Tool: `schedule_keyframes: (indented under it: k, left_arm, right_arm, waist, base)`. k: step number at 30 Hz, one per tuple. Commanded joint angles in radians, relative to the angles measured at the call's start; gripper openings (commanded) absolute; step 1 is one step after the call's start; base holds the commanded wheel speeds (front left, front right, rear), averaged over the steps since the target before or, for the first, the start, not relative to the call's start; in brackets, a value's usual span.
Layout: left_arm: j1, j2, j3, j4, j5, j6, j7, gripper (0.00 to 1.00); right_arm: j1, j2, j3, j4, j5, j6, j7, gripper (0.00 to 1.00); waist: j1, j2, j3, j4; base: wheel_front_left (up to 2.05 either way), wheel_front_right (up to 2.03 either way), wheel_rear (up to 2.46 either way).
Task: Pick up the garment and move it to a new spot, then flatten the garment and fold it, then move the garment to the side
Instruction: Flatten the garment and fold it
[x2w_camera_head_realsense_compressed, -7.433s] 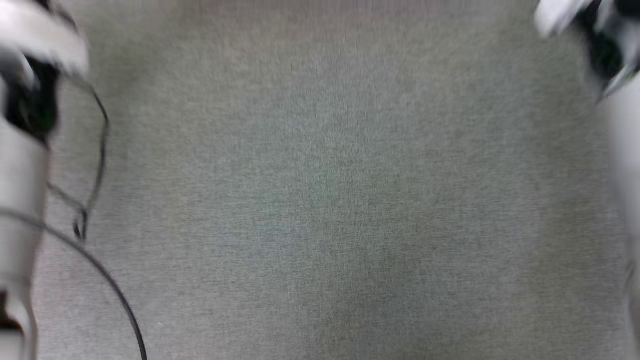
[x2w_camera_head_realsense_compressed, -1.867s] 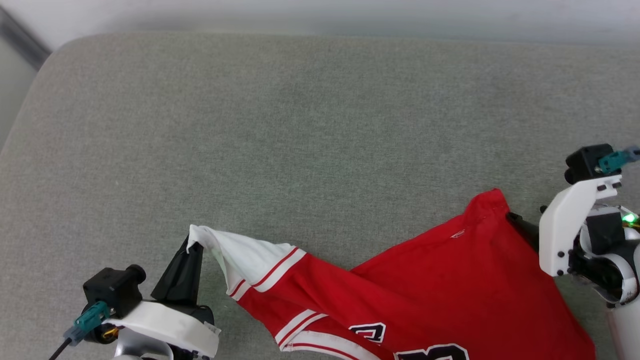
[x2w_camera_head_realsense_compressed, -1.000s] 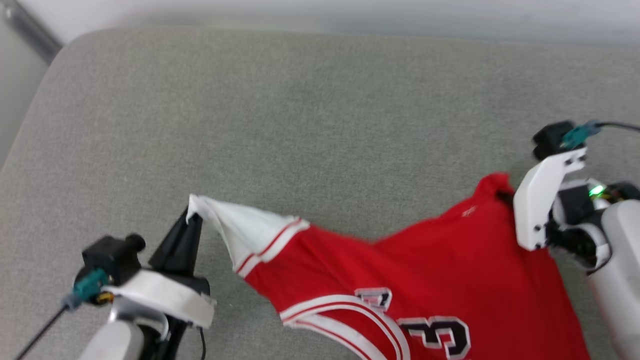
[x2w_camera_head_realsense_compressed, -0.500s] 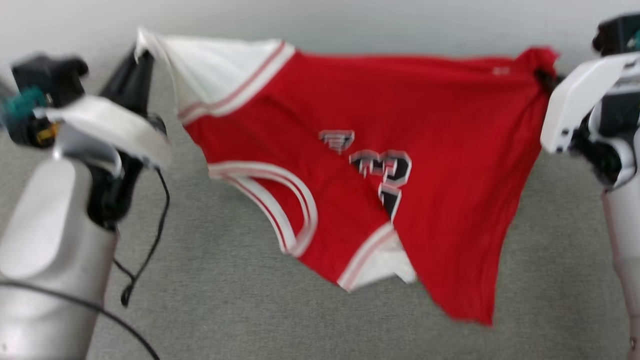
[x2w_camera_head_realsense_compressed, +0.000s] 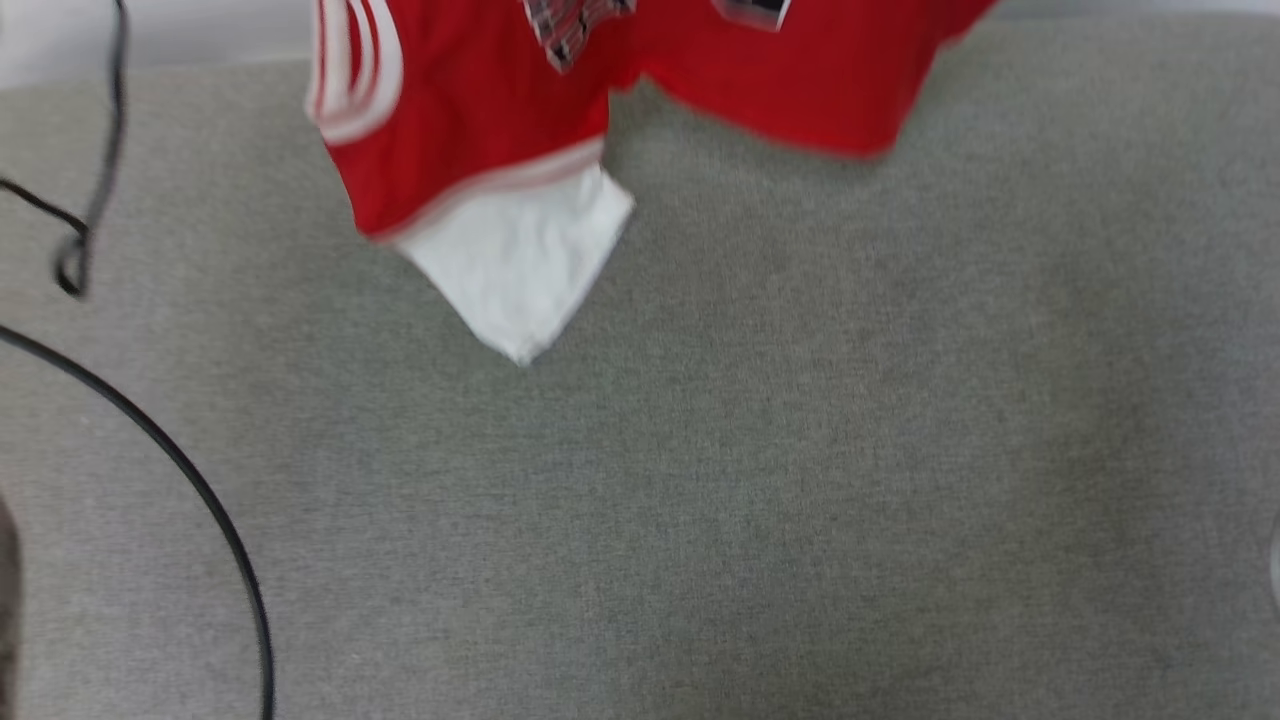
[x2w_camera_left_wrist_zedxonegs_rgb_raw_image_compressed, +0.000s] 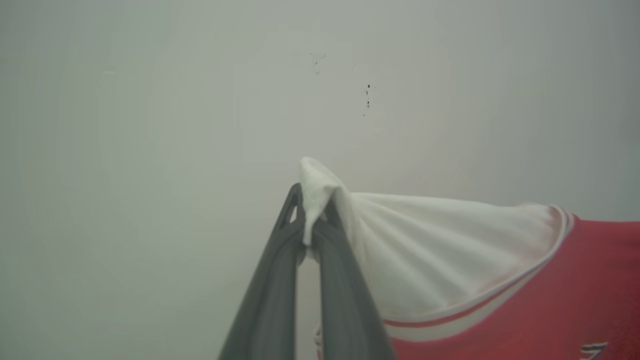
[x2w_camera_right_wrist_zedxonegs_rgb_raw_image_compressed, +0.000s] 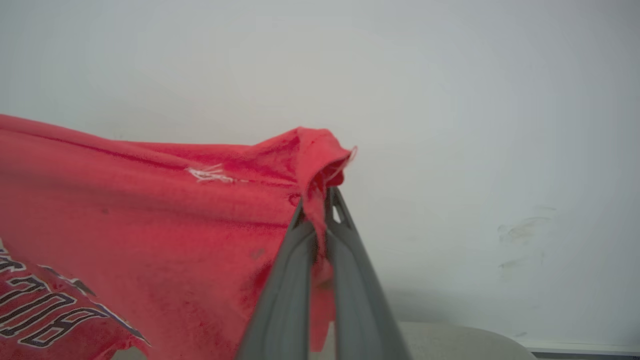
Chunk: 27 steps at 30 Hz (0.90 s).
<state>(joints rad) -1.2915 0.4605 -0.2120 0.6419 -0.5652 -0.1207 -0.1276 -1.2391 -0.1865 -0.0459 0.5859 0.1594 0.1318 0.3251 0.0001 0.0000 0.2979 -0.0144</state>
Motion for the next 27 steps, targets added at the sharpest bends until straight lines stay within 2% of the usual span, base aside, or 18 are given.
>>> schedule_keyframes:
  k: [1,9,13,19,27]
  left_arm:
    - [-0.041,0.022,0.006,0.011,0.006,0.003,-0.008,0.0]
    - [-0.301,0.086,-0.008,0.044,0.02,-0.004,-0.01,0.0]
    - [-0.381,0.096,-0.021,0.068,0.011,-0.006,-0.023,0.0]
    - [-0.419,0.094,-0.06,0.117,-0.017,-0.008,-0.04,0.0]
    - [-0.304,0.095,-0.16,0.147,-0.132,-0.009,-0.068,0.0]
  right_arm:
    - [-0.037,-0.003,-0.01,0.006,-0.009,-0.002,-0.01,0.0]
    - [-0.285,-0.005,0.003,-0.001,-0.047,-0.002,-0.042,0.0]
    - [-0.378,-0.009,0.019,-0.001,-0.059,-0.002,-0.044,0.0]
    - [-0.443,-0.014,0.046,0.056,-0.05,-0.002,-0.07,0.0]
    - [-0.39,-0.03,0.117,0.201,-0.002,-0.002,-0.111,0.0]
  waist:
    - [-0.0001,0.0,0.053,-0.016]
    - [-0.0001,0.0,0.229,-0.031]
    - [-0.0001,0.0,0.301,-0.025]
    - [-0.0001,0.0,0.36,-0.01]
    - [-0.0001,0.0,0.369,0.013]
  base:
    - [0.0,0.0,0.0]
    - [0.0,0.0,0.0]
    - [0.0,0.0,0.0]
    - [0.0,0.0,0.0]
    - [0.0,0.0,0.0]
